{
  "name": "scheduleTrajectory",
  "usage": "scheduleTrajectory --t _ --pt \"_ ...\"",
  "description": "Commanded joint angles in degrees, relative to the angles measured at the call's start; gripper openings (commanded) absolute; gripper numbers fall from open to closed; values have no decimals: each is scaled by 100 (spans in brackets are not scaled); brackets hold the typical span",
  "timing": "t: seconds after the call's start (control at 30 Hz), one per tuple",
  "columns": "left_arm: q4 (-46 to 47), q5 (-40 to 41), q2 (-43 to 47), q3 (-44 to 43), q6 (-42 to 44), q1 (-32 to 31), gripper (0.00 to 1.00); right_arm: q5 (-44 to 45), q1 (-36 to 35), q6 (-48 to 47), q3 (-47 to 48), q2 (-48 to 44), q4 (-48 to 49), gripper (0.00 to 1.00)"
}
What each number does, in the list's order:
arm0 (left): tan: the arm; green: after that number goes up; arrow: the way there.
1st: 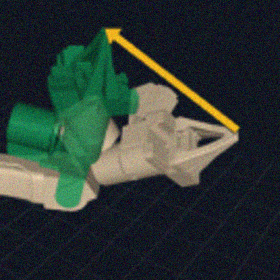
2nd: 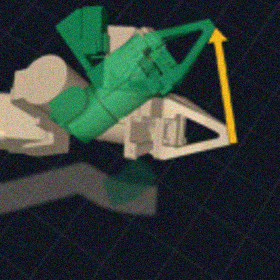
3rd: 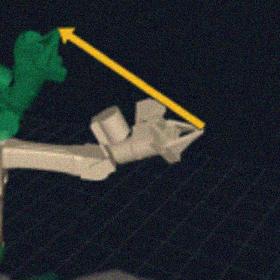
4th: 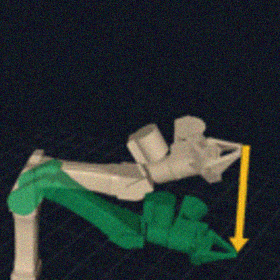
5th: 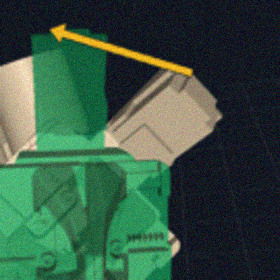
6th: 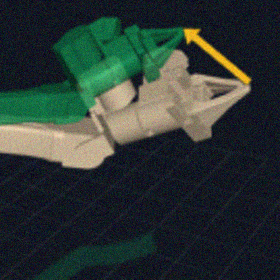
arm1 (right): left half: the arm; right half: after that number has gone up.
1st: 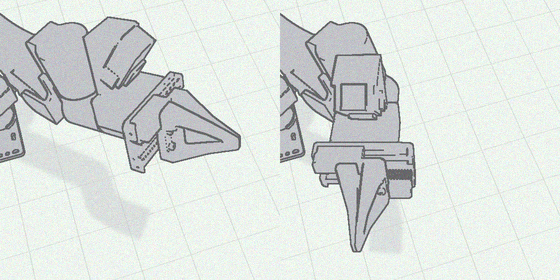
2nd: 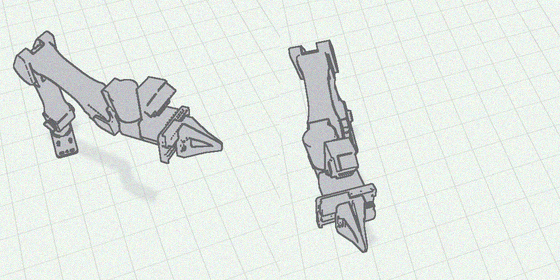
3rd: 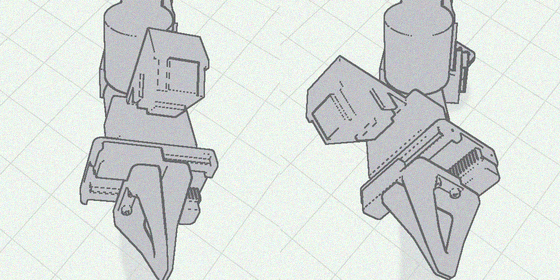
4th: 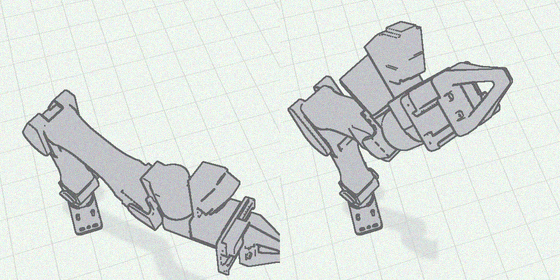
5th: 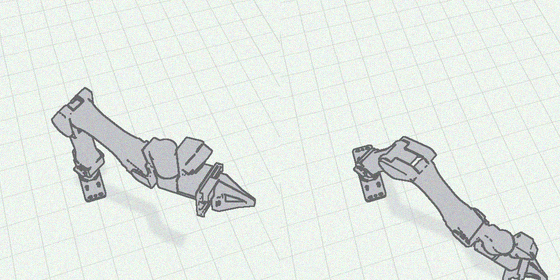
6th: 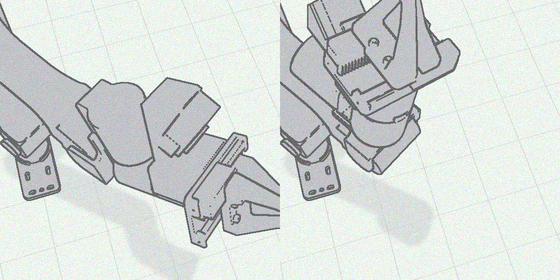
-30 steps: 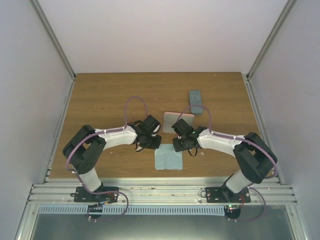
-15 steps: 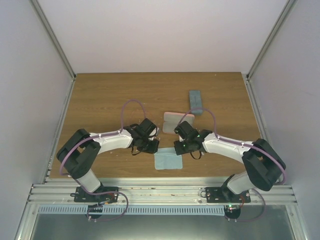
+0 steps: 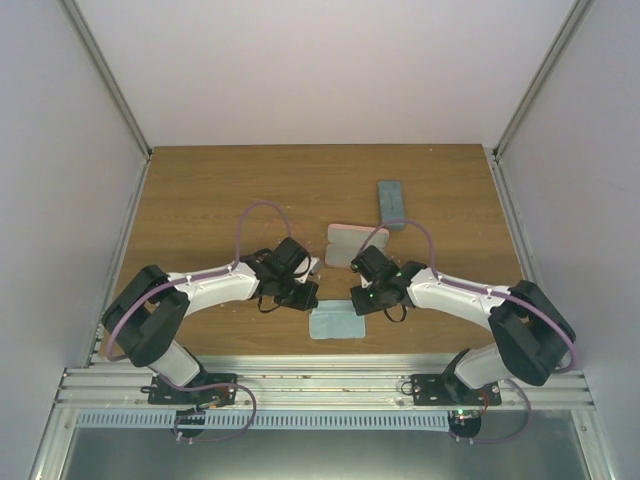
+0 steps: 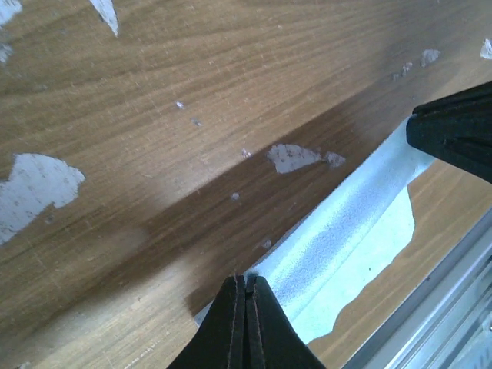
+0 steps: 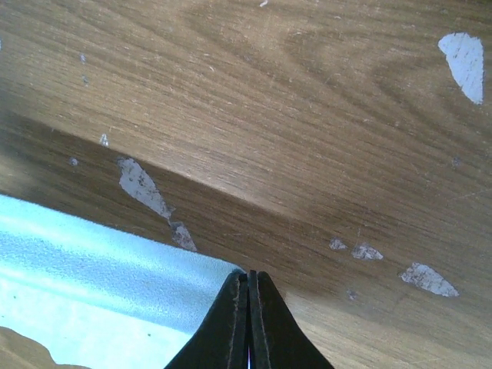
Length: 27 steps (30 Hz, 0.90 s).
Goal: Organize the sunglasses
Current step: Fold the glasses cleaning cloth at the center of the board.
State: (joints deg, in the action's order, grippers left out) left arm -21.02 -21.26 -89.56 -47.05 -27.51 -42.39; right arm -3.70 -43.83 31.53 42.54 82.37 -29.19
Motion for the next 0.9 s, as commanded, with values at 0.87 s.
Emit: scheduleTrajectory --t 0.87 --pt "366 -770 -325 416 96 -67 1 -645 -65 -191 -155 -89 -31 1"
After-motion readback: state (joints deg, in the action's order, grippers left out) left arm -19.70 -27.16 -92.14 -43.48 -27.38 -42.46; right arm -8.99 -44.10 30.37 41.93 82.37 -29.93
